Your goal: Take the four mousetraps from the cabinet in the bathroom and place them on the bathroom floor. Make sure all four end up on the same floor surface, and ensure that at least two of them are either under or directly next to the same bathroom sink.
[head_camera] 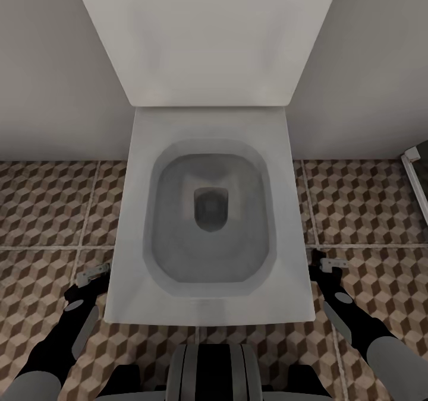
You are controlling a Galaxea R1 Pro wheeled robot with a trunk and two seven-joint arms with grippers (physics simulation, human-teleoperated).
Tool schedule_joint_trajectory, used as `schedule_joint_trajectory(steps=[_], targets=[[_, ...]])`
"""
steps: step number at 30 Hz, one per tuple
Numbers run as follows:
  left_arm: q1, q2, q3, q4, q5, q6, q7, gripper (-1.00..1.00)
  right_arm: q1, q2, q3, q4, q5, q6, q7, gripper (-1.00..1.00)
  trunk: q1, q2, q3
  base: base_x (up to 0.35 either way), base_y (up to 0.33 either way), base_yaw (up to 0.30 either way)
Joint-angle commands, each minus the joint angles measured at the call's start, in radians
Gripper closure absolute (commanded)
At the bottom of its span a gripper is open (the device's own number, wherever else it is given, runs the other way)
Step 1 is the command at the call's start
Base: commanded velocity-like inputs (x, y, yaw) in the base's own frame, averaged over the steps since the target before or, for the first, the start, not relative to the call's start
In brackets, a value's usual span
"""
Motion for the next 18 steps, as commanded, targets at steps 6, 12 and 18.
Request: schedule_joint_trajectory(steps=[6, 12, 18], targets=[[0.0, 0.0, -0.001, -0.002, 0.007, -0.016, 0.005, -1.0, -0.001, -0.001, 0.009, 0.0, -0.009, -0.004, -0.007, -1.0, 0.0, 0.0, -0.001, -0.003, 0.0, 0.0], [0.0, 0.0, 0.0, -0.002, 0.006, -0.026, 0.006, -1.0, -0.001, -0.001, 0.008, 0.0, -0.009, -0.004, -0.007, -1.0, 0.0, 0.0, -0.001, -0.165, 0.0, 0.0], [0.0, 0.0, 0.0, -0.002, 0.006, -0.028, 0.006, -1.0, -0.001, -0.001, 0.007, 0.0, -0.009, -0.004, -0.006, -1.0, 0.0, 0.0, -0.001, -0.302, 0.0, 0.0]])
